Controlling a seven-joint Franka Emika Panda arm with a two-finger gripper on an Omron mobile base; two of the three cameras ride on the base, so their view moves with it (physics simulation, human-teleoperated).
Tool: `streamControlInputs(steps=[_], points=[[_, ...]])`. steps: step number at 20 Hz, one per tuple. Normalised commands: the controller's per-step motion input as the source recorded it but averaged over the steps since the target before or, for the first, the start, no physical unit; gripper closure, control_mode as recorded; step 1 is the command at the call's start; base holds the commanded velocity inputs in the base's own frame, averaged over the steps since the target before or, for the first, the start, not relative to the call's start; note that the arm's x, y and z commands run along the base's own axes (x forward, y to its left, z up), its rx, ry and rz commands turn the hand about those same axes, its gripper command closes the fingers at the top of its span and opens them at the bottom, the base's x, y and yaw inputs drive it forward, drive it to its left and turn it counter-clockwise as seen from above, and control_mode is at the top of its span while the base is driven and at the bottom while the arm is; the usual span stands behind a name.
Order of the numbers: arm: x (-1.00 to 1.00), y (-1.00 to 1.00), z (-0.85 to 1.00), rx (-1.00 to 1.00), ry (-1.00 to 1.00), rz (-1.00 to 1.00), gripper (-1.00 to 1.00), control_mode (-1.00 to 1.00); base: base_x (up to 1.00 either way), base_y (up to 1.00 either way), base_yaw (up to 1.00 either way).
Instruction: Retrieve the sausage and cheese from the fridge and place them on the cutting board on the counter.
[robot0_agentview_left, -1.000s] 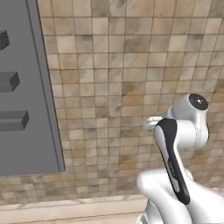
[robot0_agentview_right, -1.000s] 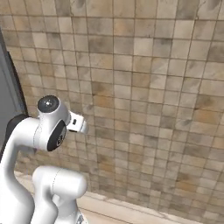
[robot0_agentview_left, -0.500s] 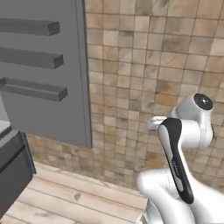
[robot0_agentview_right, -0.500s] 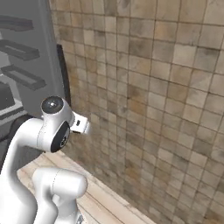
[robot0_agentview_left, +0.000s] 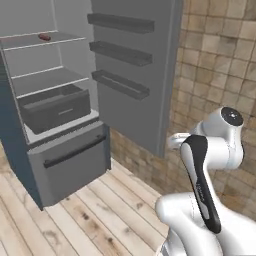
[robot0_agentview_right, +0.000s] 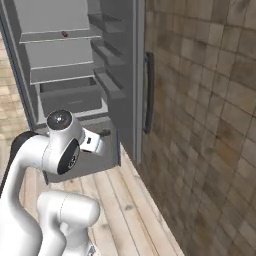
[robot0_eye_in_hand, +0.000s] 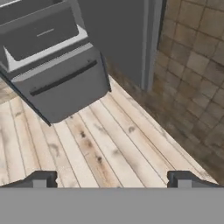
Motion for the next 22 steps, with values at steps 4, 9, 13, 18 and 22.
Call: streamControlInputs(steps=[4,9,13,18,22], points=[[0.0,0.0,0.0,0.0,0.0,0.0,-1.0,1.0,0.13,-0.13,0.76],[0.0,0.0,0.0,0.0,0.0,0.0,-1.0,1.0,0.54,-0.14,0.55],[0.0,0.0,0.0,0.0,0.0,0.0,-1.0,1.0,0.54,0.0,0.34],[0.0,0.0,0.0,0.0,0.0,0.0,-1.0,1.0,0.92,-0.03,0.11],[0.0,0.0,0.0,0.0,0.0,0.0,-1.0,1.0,0.97,-0.27,0.0]])
